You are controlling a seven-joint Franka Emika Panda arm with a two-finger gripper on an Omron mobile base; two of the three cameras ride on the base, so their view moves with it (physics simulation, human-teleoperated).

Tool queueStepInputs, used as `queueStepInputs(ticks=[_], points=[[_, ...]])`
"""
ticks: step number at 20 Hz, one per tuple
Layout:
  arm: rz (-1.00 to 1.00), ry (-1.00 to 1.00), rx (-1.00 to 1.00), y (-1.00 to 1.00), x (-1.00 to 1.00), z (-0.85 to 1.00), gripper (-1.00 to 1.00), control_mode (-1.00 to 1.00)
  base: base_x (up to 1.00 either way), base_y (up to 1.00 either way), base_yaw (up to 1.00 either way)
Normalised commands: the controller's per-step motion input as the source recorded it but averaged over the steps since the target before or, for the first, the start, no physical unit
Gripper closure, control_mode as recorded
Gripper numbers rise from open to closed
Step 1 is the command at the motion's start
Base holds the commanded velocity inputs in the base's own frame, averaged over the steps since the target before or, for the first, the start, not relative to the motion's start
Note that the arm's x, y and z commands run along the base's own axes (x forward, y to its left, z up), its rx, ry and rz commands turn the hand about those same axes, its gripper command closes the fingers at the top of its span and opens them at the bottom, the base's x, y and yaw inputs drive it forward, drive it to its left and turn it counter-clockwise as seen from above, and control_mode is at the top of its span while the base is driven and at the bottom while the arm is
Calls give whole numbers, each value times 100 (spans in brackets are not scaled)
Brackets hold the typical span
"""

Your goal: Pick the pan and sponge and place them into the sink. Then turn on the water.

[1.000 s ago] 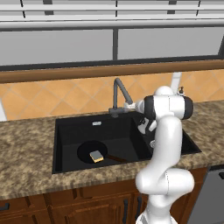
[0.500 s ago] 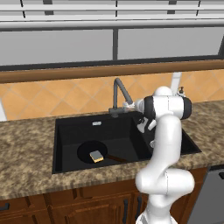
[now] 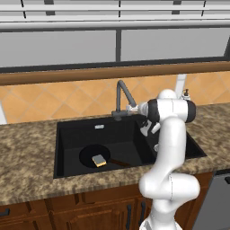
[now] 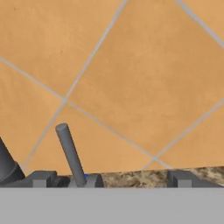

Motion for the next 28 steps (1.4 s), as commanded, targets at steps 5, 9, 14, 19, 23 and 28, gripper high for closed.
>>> queueStepInputs(ticks=[5,9,14,19,23,28], points=[[0,0,0,0,11,-5,-100,-100,0,0,0],[0,0,0,0,13,-5,-100,-100,0,0,0],[0,0,0,0,12,-6,-100,-100,0,0,0],[0,0,0,0,9,-8,-100,-100,0,0,0],[0,0,0,0,7,-6,-100,-100,0,0,0],[0,0,0,0,2,-2,-100,-100,0,0,0]])
